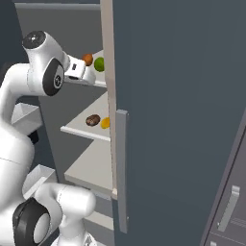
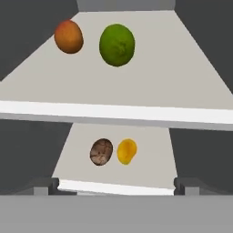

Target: Take the mango and lime from the highest rack and move them to the second highest rack where the mango and potato are located, to maximize freezer space. Close the freezer door after rearranging.

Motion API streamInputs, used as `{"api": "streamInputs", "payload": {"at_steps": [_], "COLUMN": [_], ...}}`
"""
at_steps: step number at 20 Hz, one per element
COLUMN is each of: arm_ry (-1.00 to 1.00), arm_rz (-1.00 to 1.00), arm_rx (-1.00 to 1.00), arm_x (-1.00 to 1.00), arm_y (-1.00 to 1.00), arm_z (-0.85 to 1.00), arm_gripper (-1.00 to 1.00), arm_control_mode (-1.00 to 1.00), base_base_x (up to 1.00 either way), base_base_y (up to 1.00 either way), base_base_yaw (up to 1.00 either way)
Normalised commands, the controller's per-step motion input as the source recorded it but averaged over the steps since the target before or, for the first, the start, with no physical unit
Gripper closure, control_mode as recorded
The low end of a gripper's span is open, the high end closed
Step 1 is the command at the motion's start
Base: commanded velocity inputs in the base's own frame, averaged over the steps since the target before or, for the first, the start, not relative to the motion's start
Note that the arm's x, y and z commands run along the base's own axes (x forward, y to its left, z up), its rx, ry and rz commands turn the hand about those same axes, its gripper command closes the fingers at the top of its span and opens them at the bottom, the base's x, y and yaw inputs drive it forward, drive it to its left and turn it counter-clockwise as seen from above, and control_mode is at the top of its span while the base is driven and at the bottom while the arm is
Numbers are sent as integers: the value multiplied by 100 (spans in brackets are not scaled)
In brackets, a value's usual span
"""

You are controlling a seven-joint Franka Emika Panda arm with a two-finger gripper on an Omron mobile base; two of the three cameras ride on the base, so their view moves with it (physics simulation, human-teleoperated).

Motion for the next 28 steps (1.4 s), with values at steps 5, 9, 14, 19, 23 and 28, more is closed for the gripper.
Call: {"api": "streamInputs", "payload": {"at_steps": [5, 9, 14, 19, 23, 28], "arm_ry": [0, 2, 0, 2, 0, 0], "arm_rz": [-12, -1, 3, 0, 0, 0], "arm_rx": [0, 0, 0, 0, 0, 0], "arm_x": [35, 31, 26, 50, 40, 32], "arm_y": [-22, -18, -17, -2, 1, 2], "arm_z": [17, -1, -2, 0, 0, -2], "arm_gripper": [-100, -100, -100, -100, -100, -100], "arm_control_mode": [-100, -100, -100, -100, -100, -100], "base_base_x": [0, 0, 0, 0, 0, 0], "base_base_y": [0, 0, 0, 0, 0, 0], "base_base_yaw": [0, 0, 0, 0, 0, 0]}}
